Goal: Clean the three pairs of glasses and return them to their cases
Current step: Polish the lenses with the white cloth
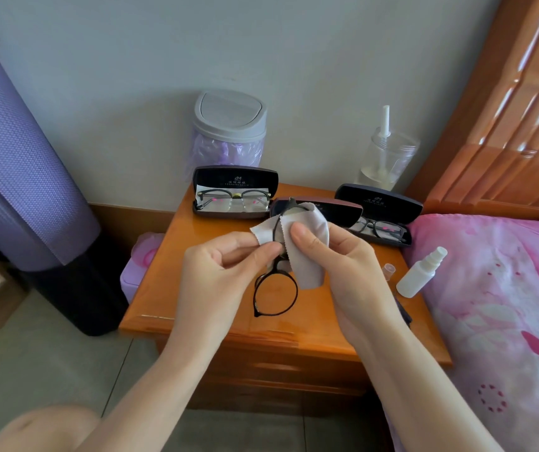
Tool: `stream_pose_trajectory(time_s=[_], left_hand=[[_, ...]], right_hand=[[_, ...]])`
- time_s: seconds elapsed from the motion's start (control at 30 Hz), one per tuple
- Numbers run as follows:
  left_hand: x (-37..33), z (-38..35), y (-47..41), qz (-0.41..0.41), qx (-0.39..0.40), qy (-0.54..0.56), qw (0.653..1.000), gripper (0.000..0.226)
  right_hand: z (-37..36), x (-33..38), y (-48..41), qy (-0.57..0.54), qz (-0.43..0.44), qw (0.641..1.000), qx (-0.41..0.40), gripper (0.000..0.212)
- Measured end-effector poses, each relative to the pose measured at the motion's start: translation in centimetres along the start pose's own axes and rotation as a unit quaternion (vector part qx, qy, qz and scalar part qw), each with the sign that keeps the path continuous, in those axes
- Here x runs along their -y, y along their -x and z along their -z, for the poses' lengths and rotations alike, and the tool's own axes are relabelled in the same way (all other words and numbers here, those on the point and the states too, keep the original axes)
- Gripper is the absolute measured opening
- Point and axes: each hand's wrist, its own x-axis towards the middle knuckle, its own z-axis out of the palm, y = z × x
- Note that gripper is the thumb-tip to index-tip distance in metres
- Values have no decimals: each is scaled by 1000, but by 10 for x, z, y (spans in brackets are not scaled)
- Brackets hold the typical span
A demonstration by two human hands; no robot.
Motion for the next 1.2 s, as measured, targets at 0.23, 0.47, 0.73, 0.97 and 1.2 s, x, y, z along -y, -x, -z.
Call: stream_pose_trajectory(time_s=[0.23,0.47,0.73,0.97,1.2], left_hand=[[-2,2,-1,2,-40,43,998,8],[-2,0,0,17,-42,65,997,10],[-4,4,-1,-17,-26,33,999,12],[1,15,-9,-51,-23,-84,995,16],[-7,15,-4,-105,-24,-133,985,7]], right_hand=[[3,2,1,20,-32,996,83,31],[0,0,3,56,-16,996,62,27],[-3,1,2,36,8,999,11,26],[5,1,-2,39,0,999,-3,30],[8,6,-2,27,-5,1000,-10,20]])
